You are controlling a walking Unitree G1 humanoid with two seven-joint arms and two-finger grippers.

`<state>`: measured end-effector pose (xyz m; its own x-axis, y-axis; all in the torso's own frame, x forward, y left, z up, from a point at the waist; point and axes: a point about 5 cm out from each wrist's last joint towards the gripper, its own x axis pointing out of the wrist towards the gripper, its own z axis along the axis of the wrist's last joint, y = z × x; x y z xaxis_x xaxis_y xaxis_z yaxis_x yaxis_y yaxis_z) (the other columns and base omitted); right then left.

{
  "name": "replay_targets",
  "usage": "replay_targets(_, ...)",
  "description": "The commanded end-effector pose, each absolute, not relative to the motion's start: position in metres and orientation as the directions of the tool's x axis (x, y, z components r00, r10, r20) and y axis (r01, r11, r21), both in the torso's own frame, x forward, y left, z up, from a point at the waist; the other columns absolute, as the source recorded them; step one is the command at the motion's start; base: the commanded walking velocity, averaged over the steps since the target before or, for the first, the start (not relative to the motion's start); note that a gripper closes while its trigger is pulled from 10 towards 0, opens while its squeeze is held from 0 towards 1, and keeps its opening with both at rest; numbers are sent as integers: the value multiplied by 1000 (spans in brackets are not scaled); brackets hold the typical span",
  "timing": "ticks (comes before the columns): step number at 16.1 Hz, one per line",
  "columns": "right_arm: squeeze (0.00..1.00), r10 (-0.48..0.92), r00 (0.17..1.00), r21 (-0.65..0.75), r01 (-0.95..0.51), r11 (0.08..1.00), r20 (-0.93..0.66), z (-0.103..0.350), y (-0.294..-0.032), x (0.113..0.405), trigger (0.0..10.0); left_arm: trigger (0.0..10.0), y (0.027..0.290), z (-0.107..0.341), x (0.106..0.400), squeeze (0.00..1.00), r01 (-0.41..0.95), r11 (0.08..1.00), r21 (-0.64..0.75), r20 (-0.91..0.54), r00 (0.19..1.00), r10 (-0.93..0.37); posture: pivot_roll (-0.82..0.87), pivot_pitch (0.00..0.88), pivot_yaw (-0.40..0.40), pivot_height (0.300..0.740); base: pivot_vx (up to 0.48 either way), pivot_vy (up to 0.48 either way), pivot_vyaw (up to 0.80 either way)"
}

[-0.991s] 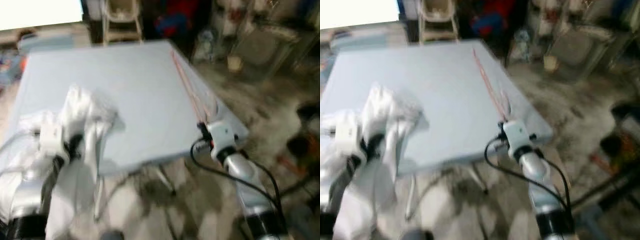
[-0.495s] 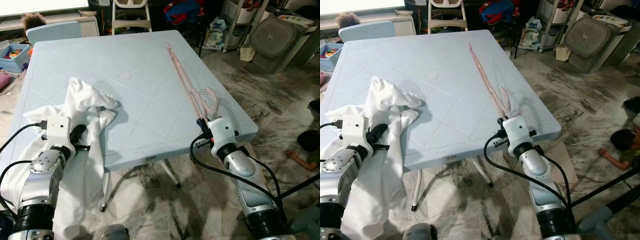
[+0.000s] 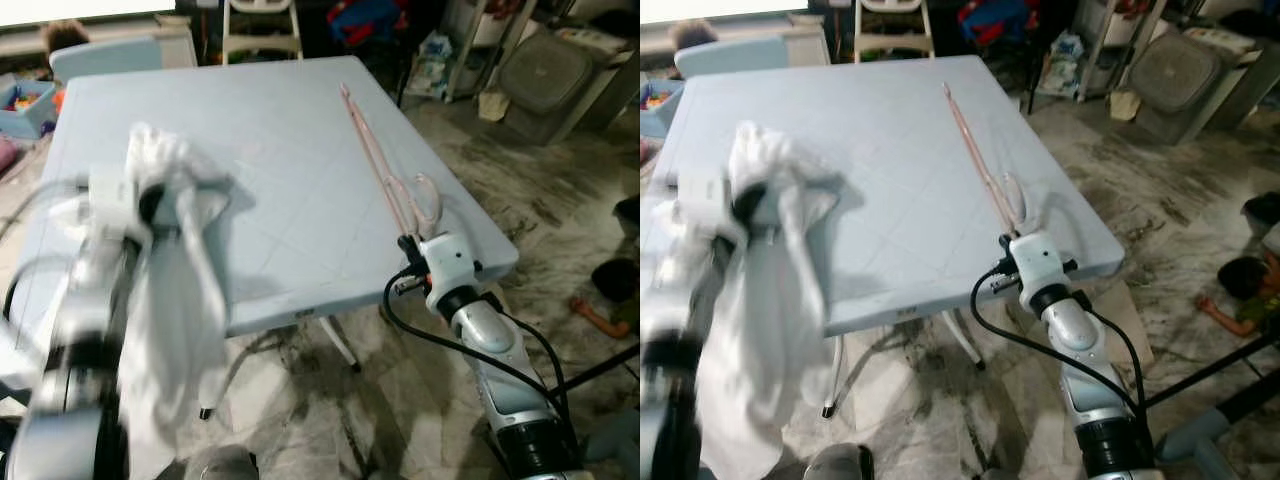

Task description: Hang hanger

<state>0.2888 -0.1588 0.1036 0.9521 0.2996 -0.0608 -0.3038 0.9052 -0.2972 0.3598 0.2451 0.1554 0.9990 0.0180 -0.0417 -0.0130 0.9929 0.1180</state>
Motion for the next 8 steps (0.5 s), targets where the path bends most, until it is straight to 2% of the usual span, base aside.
replay_targets(1, 0, 279, 960, -305, -272, 913, -21, 113, -164, 290, 10000, 0, 240, 184, 373, 0, 6, 988, 155, 53, 998, -14, -55, 0, -47, 740, 0, 0, 0)
replay_targets(5, 0, 261, 965, -309, -252, 917, -11, 115, -165, 291, 10000, 0, 214, 269, 410, 0, 3, 990, 143, 257, 965, -40, -58, 0, -44, 740, 0, 0, 0)
replay_targets(8, 0, 251, 968, -317, -240, 918, -6, 117, -168, 292, 10000, 0, 222, 362, 409, 0, -112, 979, 167, 462, 887, 23, -71, 0, -34, 740, 0, 0, 0)
